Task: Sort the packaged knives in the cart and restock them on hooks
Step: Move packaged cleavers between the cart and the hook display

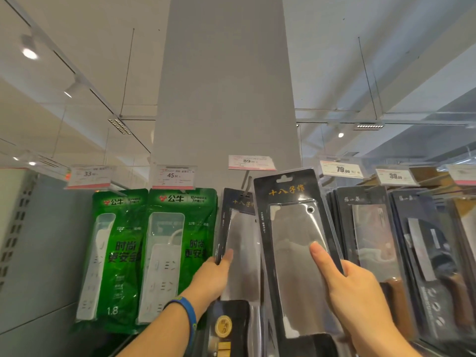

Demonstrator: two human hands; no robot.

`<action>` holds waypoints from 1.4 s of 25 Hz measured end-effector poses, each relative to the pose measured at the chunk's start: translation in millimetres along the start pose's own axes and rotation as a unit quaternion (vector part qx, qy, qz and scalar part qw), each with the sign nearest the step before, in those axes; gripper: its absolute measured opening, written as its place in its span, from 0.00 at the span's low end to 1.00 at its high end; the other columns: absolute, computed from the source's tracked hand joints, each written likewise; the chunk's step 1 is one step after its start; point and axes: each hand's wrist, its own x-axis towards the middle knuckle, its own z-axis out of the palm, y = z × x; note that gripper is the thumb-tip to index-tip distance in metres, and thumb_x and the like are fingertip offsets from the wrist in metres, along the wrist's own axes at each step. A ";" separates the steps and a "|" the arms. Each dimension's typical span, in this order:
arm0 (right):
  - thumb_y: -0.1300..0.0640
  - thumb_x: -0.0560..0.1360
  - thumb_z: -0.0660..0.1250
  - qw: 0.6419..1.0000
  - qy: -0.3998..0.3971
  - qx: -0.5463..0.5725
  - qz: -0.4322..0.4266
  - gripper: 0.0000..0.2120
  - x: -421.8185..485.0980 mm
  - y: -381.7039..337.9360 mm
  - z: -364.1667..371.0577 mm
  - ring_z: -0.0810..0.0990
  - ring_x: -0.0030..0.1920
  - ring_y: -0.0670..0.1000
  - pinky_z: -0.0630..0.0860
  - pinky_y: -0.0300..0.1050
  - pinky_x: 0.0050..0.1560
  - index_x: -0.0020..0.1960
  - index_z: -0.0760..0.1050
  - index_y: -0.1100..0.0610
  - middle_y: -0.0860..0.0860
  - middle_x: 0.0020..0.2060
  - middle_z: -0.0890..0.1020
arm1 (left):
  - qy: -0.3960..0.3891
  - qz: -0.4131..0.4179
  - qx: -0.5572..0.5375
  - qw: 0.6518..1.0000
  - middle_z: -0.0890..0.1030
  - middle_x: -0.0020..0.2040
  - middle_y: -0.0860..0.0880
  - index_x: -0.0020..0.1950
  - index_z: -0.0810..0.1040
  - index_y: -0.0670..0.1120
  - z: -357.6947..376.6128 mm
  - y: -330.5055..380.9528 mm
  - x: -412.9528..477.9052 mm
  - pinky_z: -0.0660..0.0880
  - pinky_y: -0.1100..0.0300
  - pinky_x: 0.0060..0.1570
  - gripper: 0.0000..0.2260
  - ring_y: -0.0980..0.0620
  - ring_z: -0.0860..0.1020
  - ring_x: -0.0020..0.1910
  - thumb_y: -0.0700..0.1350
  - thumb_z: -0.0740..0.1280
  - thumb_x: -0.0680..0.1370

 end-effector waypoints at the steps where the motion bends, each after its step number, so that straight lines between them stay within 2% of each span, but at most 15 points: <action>1: 0.22 0.65 0.62 1.000 -0.009 -0.003 0.004 0.35 -0.8 1.8 -2.0 0.66 0.29 0.51 0.64 0.48 0.34 0.33 0.64 0.55 0.53 0.27 0.65 | 0.023 0.024 0.073 0.997 0.76 0.66 0.44 0.73 0.67 0.47 -2.6 0.0 -2.5 0.75 0.53 0.60 0.28 0.45 0.76 0.60 0.64 0.56 0.80; 2: 0.22 0.65 0.62 1.000 -0.017 -0.006 0.005 0.35 -0.7 3.2 -4.0 0.66 0.29 0.51 0.64 0.48 0.34 0.33 0.64 0.55 0.53 0.27 0.66 | 0.061 0.067 0.119 0.989 0.78 0.63 0.45 0.71 0.68 0.48 -8.5 4.2 -4.9 0.76 0.52 0.58 0.26 0.46 0.78 0.57 0.63 0.58 0.79; 4: 0.22 0.65 0.62 1.000 -0.028 -0.012 0.006 0.35 -0.2 5.4 -7.7 0.67 0.30 0.51 0.64 0.48 0.34 0.33 0.65 0.55 0.53 0.27 0.67 | 0.171 0.196 0.113 0.959 0.75 0.66 0.49 0.73 0.63 0.52 -27.7 25.6 -11.2 0.77 0.50 0.58 0.29 0.50 0.77 0.59 0.62 0.64 0.77; 6: 0.21 0.64 0.62 0.999 -0.027 -0.015 0.008 0.35 -0.2 6.9 -8.9 0.66 0.30 0.51 0.63 0.48 0.34 0.33 0.64 0.55 0.53 0.28 0.67 | 0.269 0.357 0.103 0.889 0.68 0.70 0.52 0.75 0.59 0.56 -51.3 61.9 -19.2 0.74 0.52 0.61 0.33 0.53 0.72 0.63 0.60 0.68 0.75; 7: 0.21 0.64 0.62 1.000 -0.023 -0.017 0.008 0.35 -0.8 7.0 -7.8 0.66 0.30 0.51 0.62 0.49 0.35 0.33 0.62 0.55 0.53 0.28 0.66 | 0.304 0.418 0.146 0.844 0.67 0.72 0.53 0.75 0.58 0.57 -63.1 83.5 -21.4 0.72 0.53 0.63 0.33 0.52 0.70 0.66 0.59 0.70 0.75; 10: 0.21 0.64 0.61 0.999 -0.024 -0.023 0.010 0.35 -5.0 7.5 0.8 0.63 0.30 0.51 0.60 0.49 0.34 0.35 0.59 0.55 0.52 0.29 0.63 | 0.333 0.482 0.335 0.738 0.74 0.68 0.51 0.72 0.69 0.55 -90.6 138.4 -22.0 0.75 0.50 0.60 0.20 0.48 0.72 0.64 0.54 0.65 0.80; 12: 0.21 0.63 0.61 0.999 -0.033 -0.027 0.007 0.35 -8.9 8.9 7.9 0.62 0.29 0.49 0.60 0.49 0.34 0.35 0.58 0.54 0.50 0.28 0.62 | 0.310 0.491 0.385 0.718 0.82 0.56 0.51 0.65 0.78 0.54 -101.4 155.7 -21.0 0.78 0.50 0.49 0.14 0.47 0.77 0.53 0.52 0.59 0.83; 15: 0.21 0.62 0.61 0.998 -0.049 -0.032 -0.003 0.37 -12.5 15.4 18.6 0.61 0.25 0.46 0.61 0.48 0.33 0.32 0.58 0.55 0.46 0.24 0.61 | 0.279 0.500 0.343 0.745 0.84 0.47 0.51 0.59 0.82 0.53 -111.3 165.3 -21.0 0.77 0.52 0.44 0.14 0.48 0.80 0.44 0.55 0.59 0.82; 18: 0.20 0.63 0.61 0.997 -0.074 -0.036 -0.007 0.41 -10.3 19.6 28.3 0.63 0.27 0.46 0.63 0.48 0.34 0.33 0.67 0.62 0.46 0.25 0.65 | 0.258 0.495 0.321 0.765 0.84 0.44 0.52 0.56 0.83 0.53 -117.3 171.1 -15.1 0.76 0.53 0.43 0.13 0.49 0.79 0.42 0.55 0.61 0.81; 20: 0.21 0.64 0.61 0.997 -0.064 -0.025 -0.023 0.37 -8.2 12.9 33.5 0.62 0.24 0.46 0.60 0.47 0.32 0.29 0.63 0.57 0.45 0.22 0.63 | 0.235 0.491 0.299 0.783 0.81 0.39 0.53 0.53 0.83 0.52 -118.0 172.7 -9.7 0.71 0.57 0.38 0.10 0.51 0.77 0.39 0.54 0.64 0.80; 22: 0.22 0.65 0.61 0.997 -0.062 -0.029 -0.042 0.32 -2.3 1.5 38.4 0.64 0.22 0.46 0.59 0.46 0.30 0.25 0.64 0.51 0.45 0.19 0.63 | 0.206 0.487 0.259 0.808 0.77 0.36 0.55 0.48 0.82 0.50 -117.2 174.0 -5.7 0.66 0.63 0.34 0.09 0.54 0.73 0.37 0.54 0.66 0.79; 24: 0.22 0.66 0.61 0.996 -0.065 -0.035 -0.050 0.32 8.4 -7.9 42.4 0.64 0.21 0.46 0.59 0.45 0.29 0.24 0.65 0.50 0.45 0.18 0.65 | 0.184 0.469 0.251 0.826 0.77 0.38 0.52 0.47 0.81 0.49 -116.8 178.6 -1.9 0.67 0.61 0.37 0.10 0.52 0.74 0.39 0.55 0.67 0.79; 28: 0.22 0.68 0.62 0.995 -0.053 -0.053 -0.063 0.34 27.3 -10.6 47.3 0.63 0.21 0.45 0.61 0.44 0.29 0.27 0.60 0.51 0.44 0.18 0.67 | 0.179 0.432 0.327 0.821 0.77 0.40 0.48 0.47 0.82 0.47 -116.4 191.1 0.5 0.72 0.53 0.41 0.15 0.46 0.76 0.41 0.58 0.65 0.79; 32: 0.20 0.65 0.58 0.997 -0.068 -0.032 -0.032 0.35 24.2 -4.9 57.6 0.65 0.23 0.45 0.63 0.43 0.27 0.30 0.62 0.53 0.46 0.21 0.67 | 0.179 0.426 0.317 0.828 0.79 0.42 0.46 0.51 0.84 0.47 -115.2 188.2 0.6 0.70 0.57 0.36 0.16 0.47 0.76 0.40 0.58 0.64 0.79; 35: 0.19 0.65 0.58 0.996 -0.066 -0.033 -0.039 0.36 25.0 -5.1 63.3 0.66 0.23 0.46 0.63 0.42 0.26 0.30 0.63 0.54 0.46 0.22 0.69 | 0.183 0.422 0.300 0.836 0.79 0.43 0.45 0.53 0.84 0.47 -117.7 187.9 0.3 0.73 0.55 0.38 0.17 0.46 0.77 0.42 0.59 0.65 0.79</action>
